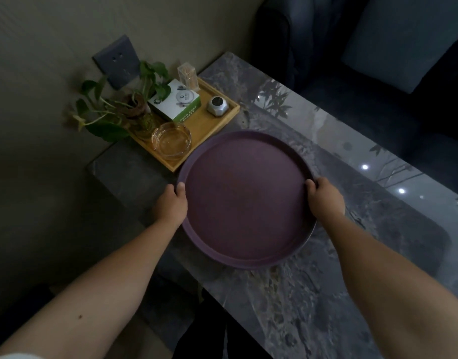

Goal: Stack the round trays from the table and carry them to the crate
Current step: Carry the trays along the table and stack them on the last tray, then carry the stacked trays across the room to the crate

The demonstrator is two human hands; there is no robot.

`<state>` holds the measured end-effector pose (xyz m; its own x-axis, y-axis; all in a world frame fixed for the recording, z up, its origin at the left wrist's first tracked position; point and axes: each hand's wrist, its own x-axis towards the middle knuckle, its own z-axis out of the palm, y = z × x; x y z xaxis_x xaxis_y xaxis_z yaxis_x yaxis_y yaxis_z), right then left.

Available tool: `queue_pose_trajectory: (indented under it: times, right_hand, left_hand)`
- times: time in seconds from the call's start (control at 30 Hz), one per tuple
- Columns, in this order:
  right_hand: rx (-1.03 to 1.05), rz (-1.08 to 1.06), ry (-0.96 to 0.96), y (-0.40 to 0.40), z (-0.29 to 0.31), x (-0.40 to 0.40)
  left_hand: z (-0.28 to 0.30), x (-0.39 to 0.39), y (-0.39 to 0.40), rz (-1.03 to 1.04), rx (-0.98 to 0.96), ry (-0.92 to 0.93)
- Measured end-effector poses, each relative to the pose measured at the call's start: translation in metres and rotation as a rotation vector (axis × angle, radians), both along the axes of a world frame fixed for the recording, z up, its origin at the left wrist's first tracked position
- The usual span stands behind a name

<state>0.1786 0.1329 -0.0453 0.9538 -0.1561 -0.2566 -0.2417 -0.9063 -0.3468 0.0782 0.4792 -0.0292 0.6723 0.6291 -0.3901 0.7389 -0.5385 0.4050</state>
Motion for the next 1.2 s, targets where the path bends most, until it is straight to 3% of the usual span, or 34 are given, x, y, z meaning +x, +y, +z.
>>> queue_pose_trajectory:
  times: [0.4, 1.2]
  right_hand:
    - [0.221, -0.136, -0.048, -0.033, 0.066, -0.049]
    - [0.187, -0.649, -0.212, -0.060, 0.105, -0.199]
  left_hand:
    - [0.064, 0.004, -0.015, -0.027, -0.293, -0.316]
    - [0.103, 0.048, -0.066, -0.636, -0.141, -0.343]
